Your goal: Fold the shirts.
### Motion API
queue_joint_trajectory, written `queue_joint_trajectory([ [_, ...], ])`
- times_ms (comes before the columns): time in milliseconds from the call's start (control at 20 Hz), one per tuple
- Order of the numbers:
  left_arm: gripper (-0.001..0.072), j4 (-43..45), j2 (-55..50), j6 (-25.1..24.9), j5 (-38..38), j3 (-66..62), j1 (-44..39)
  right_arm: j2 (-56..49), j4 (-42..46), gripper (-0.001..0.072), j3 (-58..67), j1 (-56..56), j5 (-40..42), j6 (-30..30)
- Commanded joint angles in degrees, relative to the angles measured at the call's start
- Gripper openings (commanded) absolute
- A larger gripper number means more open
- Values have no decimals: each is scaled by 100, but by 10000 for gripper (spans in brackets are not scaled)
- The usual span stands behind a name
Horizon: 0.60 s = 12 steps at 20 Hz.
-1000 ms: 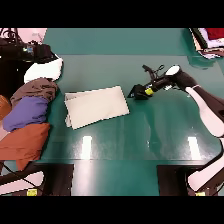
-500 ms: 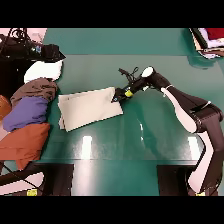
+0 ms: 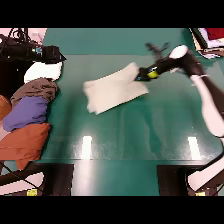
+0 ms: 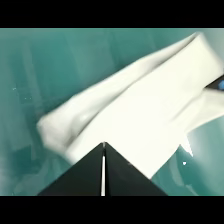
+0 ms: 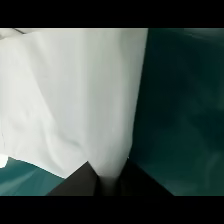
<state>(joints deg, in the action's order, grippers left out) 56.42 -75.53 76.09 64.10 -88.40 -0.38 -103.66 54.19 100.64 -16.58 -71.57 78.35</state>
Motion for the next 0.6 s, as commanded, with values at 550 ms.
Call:
queue_joint_trajectory([
  [550, 25, -306, -4, 50, 15, 2, -7, 3539, 892, 19, -3799, 5882, 1849, 822],
])
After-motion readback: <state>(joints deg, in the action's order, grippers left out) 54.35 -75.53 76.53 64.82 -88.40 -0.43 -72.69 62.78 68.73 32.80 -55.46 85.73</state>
